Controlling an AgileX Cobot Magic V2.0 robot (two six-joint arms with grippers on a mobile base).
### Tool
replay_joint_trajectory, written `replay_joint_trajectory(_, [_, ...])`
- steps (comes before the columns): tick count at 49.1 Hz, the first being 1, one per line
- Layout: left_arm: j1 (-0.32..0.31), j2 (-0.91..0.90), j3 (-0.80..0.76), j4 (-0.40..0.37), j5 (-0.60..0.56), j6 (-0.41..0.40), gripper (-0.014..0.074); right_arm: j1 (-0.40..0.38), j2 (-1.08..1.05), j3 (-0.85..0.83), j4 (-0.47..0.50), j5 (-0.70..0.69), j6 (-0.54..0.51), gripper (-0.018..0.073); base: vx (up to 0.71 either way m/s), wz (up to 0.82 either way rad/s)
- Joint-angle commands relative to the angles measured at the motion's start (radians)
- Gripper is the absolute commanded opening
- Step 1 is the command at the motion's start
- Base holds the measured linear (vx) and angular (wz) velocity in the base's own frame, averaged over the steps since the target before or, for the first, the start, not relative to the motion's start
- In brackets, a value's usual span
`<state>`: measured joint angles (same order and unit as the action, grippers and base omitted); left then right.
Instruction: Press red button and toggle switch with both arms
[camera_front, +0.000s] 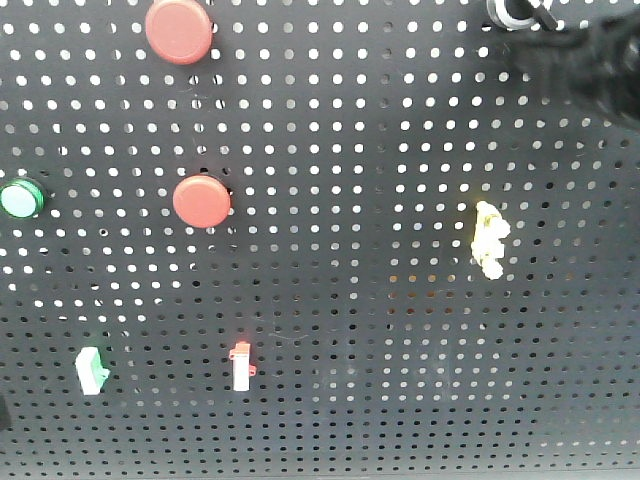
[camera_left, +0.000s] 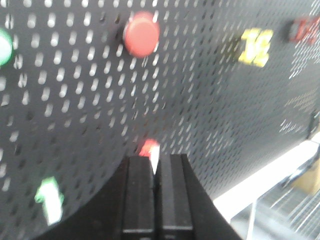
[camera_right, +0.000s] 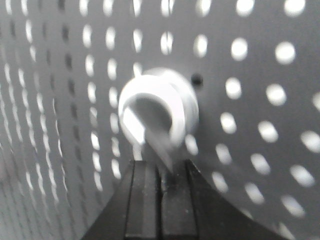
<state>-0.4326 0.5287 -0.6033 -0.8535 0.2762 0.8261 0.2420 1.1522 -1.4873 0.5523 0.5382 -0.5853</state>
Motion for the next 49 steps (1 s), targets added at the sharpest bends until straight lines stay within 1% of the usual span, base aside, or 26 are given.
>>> replay_joint_trajectory(1, [0.002,-0.013,0.029,-0.011,-0.066,-0.018,0.0002,-0.007,-0.090,0.049,-0.012,-0.087,-0.003,-0.0003,0.00,0.00])
replay_joint_trajectory(5, [0.002,-0.035,0.091,-0.011,-0.068,-0.043,0.0002,-0.007,-0.182,0.185,-0.031,-0.153,-0.013,-0.0003,0.00,0.00])
replay_joint_trajectory(8, [0.002,-0.064,0.149,-0.011,-0.060,-0.046,0.0002,-0.007,-0.276,0.304,-0.050,-0.207,-0.017,-0.0003,0.00,0.00])
replay_joint_trajectory(15, [0.002,-0.171,0.251,-0.011,-0.033,-0.044,0.0002,-0.007,-0.546,0.649,-0.092,-0.317,-0.055,-0.0003,0.00,0.00])
replay_joint_trajectory(18, [0.002,-0.215,0.278,-0.010,-0.033,-0.041,0.0002,-0.007,-0.654,0.763,-0.102,-0.329,-0.055,-0.0003,0.00,0.00])
replay_joint_trajectory(24, [0.002,-0.280,0.314,0.033,-0.044,-0.031,0.0002,-0.007,-0.875,0.970,-0.106,-0.332,-0.059,-0.0003,0.00,0.00])
replay_joint_trajectory(27, [0.002,-0.279,0.322,0.052,-0.072,-0.024,0.0002,-0.007,-0.962,1.047,-0.106,-0.364,-0.059,-0.0003,0.00,0.00])
replay_joint_trajectory(31, [0.002,-0.266,0.322,0.058,-0.120,-0.024,0.0002,-0.007,-1.037,1.117,-0.105,-0.438,-0.059,-0.0003,0.00,0.00])
replay_joint_trajectory(36, [0.002,-0.258,0.322,0.056,-0.168,-0.024,0.0002,-0.007,-1.072,1.171,-0.105,-0.512,-0.058,-0.0003,0.00,0.00])
replay_joint_trajectory(40, [0.002,-0.257,0.322,0.056,-0.155,-0.025,0.0002,-0.007,-1.074,1.194,-0.090,-0.502,-0.050,-0.0003,0.00,0.00])
replay_joint_trajectory(49, [0.002,-0.257,0.322,0.056,-0.154,-0.025,0.0002,-0.007,-1.074,1.227,-0.090,-0.478,-0.050,-0.0003,0.00,0.00])
